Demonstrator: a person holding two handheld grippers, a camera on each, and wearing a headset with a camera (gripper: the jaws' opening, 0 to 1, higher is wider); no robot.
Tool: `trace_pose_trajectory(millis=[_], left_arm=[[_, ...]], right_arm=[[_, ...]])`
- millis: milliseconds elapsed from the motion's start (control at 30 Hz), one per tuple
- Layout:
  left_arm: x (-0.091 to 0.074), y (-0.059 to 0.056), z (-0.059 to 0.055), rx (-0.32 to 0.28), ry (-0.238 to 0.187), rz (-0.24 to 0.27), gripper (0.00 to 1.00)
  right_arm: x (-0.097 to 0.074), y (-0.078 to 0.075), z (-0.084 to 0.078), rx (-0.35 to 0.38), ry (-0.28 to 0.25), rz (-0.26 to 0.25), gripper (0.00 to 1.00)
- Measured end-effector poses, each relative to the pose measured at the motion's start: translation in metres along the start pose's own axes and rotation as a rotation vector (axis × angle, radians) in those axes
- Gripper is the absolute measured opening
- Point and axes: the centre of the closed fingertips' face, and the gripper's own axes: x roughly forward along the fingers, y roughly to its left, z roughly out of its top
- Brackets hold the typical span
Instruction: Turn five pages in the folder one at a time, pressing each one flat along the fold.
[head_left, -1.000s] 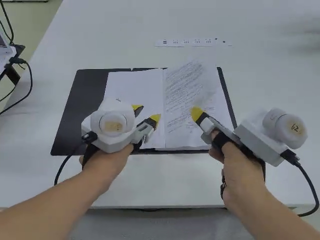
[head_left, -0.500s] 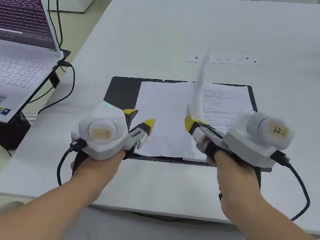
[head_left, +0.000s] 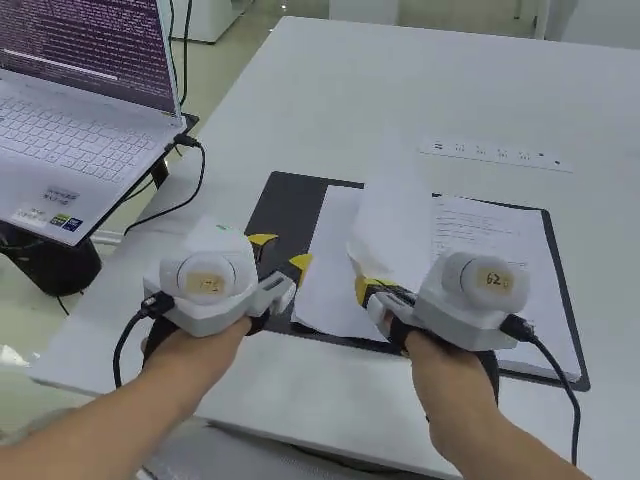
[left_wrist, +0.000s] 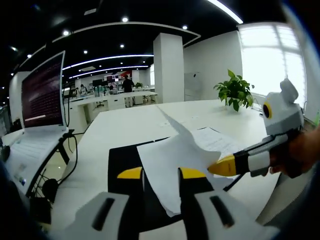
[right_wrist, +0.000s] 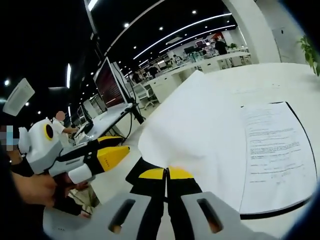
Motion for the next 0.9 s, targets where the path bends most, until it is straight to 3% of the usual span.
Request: trace_pose_trajectory(millis=[233,367,700,900], left_arm=[[-0.001,0.005,-0.006,-0.013,0.016,0.003,0.26],[-0.002,0.009,-0.010,-0.023,0.023,0.009,0.25],[-0.001,0.009,-0.025,-0.046,0.062,0.016,0.25],[0.001,0.007,-0.032,-0.056,0.082,0.016,0.25]], right_arm=[[0.029,0.002,-0.027,-0.004,0.107,0.002,0.00],[0.035,0.002,-0.038,-0.011,0.150,0.000,0.00],[0.046,-0.007,-0.066,-0.042,0.234,-0.016,0.00],[0.048,-0.010,-0.073,-0.052,0.245,-0.017,0.00]])
